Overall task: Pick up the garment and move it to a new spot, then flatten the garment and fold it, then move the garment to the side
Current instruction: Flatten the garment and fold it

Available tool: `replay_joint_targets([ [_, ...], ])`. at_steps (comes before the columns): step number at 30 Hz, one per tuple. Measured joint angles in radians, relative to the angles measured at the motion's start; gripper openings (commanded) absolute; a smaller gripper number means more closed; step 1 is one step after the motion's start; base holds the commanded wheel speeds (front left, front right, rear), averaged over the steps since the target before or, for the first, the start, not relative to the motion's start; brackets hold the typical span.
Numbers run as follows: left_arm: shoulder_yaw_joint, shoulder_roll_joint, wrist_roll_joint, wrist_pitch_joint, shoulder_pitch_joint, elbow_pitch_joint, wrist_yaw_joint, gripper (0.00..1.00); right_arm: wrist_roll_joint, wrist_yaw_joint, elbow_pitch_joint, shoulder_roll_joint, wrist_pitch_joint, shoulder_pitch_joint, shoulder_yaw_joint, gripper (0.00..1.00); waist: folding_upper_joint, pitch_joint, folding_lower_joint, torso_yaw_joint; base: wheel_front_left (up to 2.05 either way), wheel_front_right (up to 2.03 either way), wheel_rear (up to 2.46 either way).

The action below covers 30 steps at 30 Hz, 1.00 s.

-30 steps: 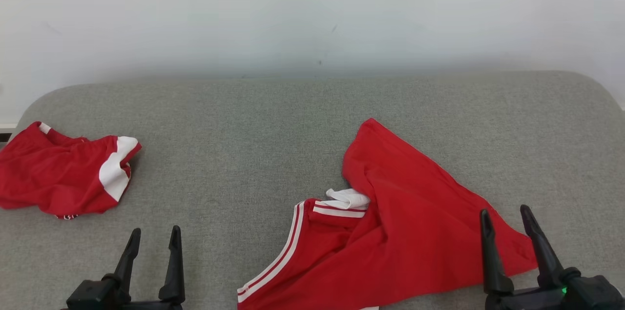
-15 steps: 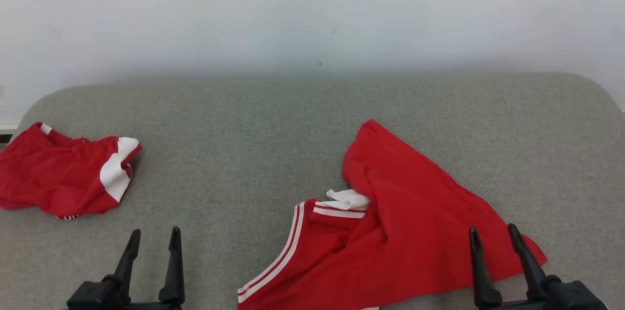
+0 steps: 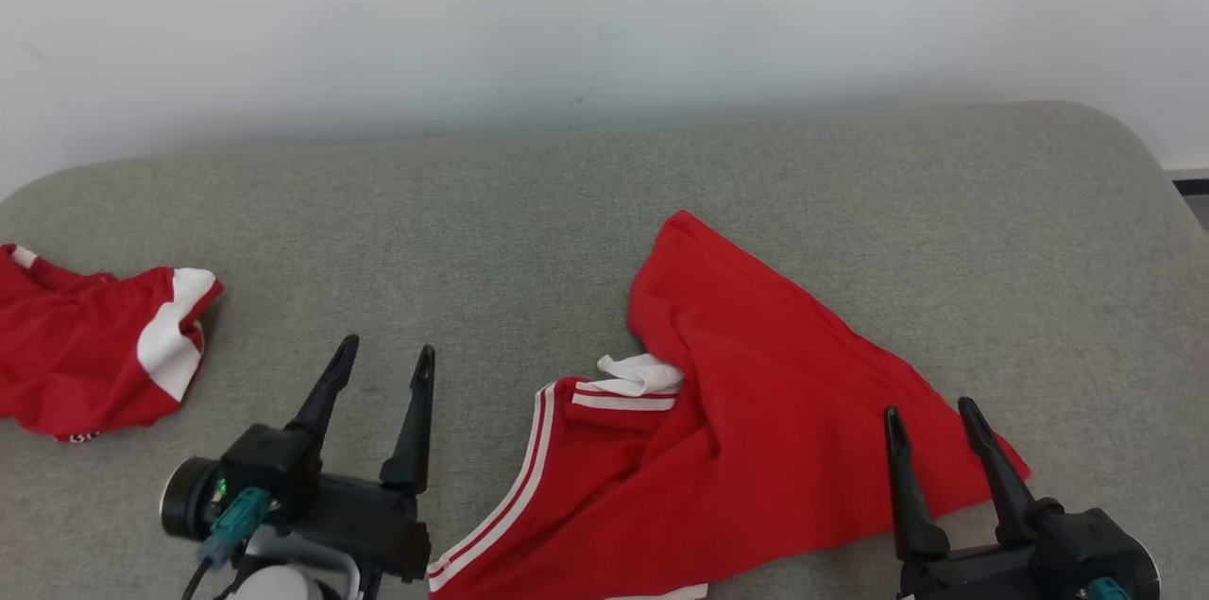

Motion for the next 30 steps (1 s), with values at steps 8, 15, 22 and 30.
replay_joint_targets([
  [8, -0.163, 0.066, -0.037, 0.000, -0.138, 0.141, 0.000, 1.00, 0.002, 0.000, 0.010, 0.001, 0.000, -0.028, 0.012, 1.00, 0.0000, 0.039, 0.0000, -0.070, 0.00, 0.00, 0.00],
  [15, -0.278, 0.114, -0.090, 0.009, -0.210, 0.279, 0.000, 1.00, 0.012, 0.000, 0.009, 0.002, 0.000, -0.058, 0.018, 1.00, 0.0000, 0.086, 0.0001, -0.132, 0.00, 0.00, 0.00],
  [22, -0.404, 0.140, -0.142, 0.008, -0.270, 0.402, 0.000, 1.00, 0.025, 0.000, 0.008, 0.002, 0.000, -0.077, 0.019, 1.00, 0.0000, 0.135, 0.0001, -0.186, 0.00, 0.00, 0.00],
  [30, -0.476, 0.140, -0.196, 0.006, -0.336, 0.493, 0.000, 0.00, 0.026, 0.000, 0.006, 0.002, 0.000, -0.078, 0.016, 1.00, 0.0001, 0.151, 0.0002, -0.207, 0.00, 0.00, 0.00],
])
